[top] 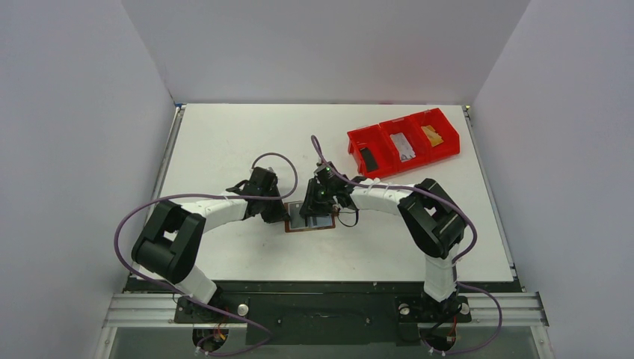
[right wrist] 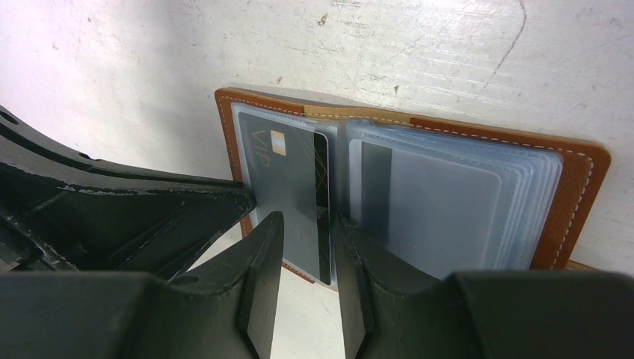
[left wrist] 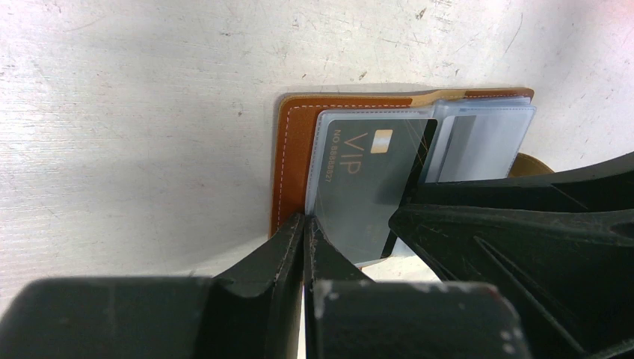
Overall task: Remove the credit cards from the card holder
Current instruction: Remove the credit card from the card holder.
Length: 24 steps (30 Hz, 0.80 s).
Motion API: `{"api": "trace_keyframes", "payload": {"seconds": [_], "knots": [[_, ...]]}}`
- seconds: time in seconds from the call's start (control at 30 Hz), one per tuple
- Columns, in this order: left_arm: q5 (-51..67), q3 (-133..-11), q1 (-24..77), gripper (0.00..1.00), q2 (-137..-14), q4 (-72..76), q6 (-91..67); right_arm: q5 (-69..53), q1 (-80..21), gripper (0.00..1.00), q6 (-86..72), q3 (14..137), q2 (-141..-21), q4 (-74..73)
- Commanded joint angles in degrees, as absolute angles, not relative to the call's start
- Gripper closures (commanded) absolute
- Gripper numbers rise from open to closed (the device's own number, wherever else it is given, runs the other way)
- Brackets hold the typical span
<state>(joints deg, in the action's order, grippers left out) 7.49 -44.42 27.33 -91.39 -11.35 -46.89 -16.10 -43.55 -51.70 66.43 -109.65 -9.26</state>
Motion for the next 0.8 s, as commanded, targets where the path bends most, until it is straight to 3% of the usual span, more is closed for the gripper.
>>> {"api": "trace_keyframes", "payload": {"seconds": [0.0,0.33,0.77], "knots": [[3.51,-43.69,27.51,1.0,-92.72,-12.13,-46.27,-13.5,-43.92,0.72,-51.65,66.34,-110.57,-9.13],[4.01,-43.92,27.51,1.0,-93.33,-12.17,-46.21,-15.54,-43.93,0.73,-53.08,63.71,-111.4,-6.04],[3.43,-45.78,29.66,1.0,-95.5,-12.78,-46.98,-22.96,-42.39,0.79,-59.14,57.41,-109.9,9.66]]}}
